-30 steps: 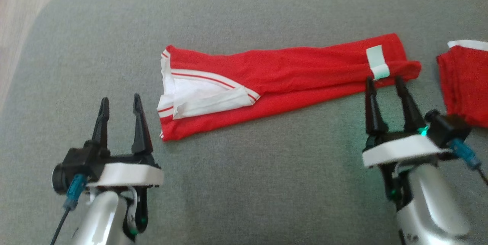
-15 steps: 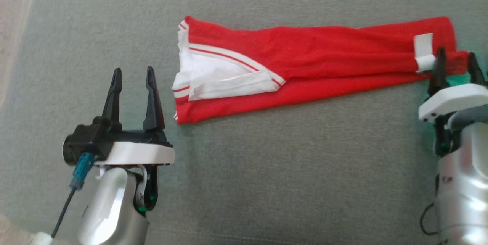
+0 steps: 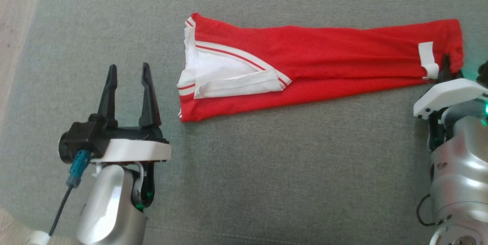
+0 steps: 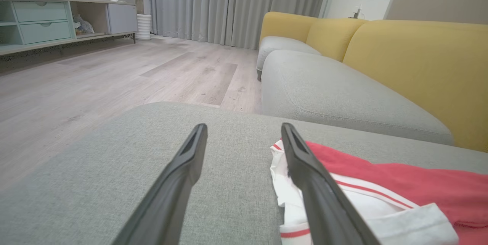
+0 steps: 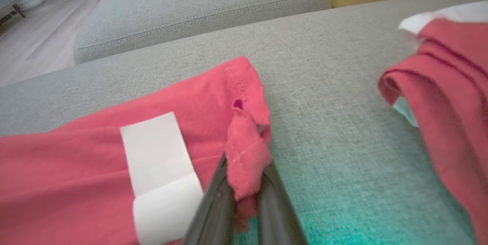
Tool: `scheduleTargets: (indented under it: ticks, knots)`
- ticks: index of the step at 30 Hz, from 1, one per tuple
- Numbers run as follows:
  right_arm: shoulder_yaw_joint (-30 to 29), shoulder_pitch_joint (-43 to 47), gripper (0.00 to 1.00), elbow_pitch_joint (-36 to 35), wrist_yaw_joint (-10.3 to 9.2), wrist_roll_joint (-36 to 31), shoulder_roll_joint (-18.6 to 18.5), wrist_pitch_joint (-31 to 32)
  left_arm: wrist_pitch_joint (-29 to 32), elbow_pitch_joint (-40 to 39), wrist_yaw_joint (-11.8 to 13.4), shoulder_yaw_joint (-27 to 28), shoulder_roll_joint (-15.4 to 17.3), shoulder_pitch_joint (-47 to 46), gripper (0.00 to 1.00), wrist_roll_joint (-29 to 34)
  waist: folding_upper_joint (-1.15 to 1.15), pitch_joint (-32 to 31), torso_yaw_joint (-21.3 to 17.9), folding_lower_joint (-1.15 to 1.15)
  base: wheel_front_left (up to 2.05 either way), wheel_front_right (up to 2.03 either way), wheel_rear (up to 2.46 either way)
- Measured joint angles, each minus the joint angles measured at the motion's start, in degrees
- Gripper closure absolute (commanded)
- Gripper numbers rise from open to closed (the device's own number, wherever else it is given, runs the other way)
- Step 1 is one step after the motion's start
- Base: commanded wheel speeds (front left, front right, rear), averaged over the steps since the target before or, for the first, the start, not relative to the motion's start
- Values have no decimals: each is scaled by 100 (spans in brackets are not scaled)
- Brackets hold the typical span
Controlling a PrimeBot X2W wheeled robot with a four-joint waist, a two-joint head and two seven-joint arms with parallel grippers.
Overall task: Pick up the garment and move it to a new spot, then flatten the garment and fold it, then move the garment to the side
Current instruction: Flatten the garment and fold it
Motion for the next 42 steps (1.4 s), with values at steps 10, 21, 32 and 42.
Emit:
scheduleTargets:
  ticks: [10,21,32,42]
  knots:
    - [-737,489,100,-449,0,-601,77,-222,-1,88,-98,88,-30,31,0,44,0,-430,-259,0,0,0,0]
    - [-365,1026,100,-454,0,67,85,-307,0,174,-142,202,-40,420,0,46,0,-954,-452,-1,0,0,0]
    - [1190,801,100,-454,0,1362,70,-482,0,269,-141,121,-40,488,0,82,0,-1250,-258,0,0,0,0]
    - [3839,788,100,-666,0,3174,45,-509,0,350,-90,-153,-38,603,0,-21,0,-1562,253,-1,0,0,0]
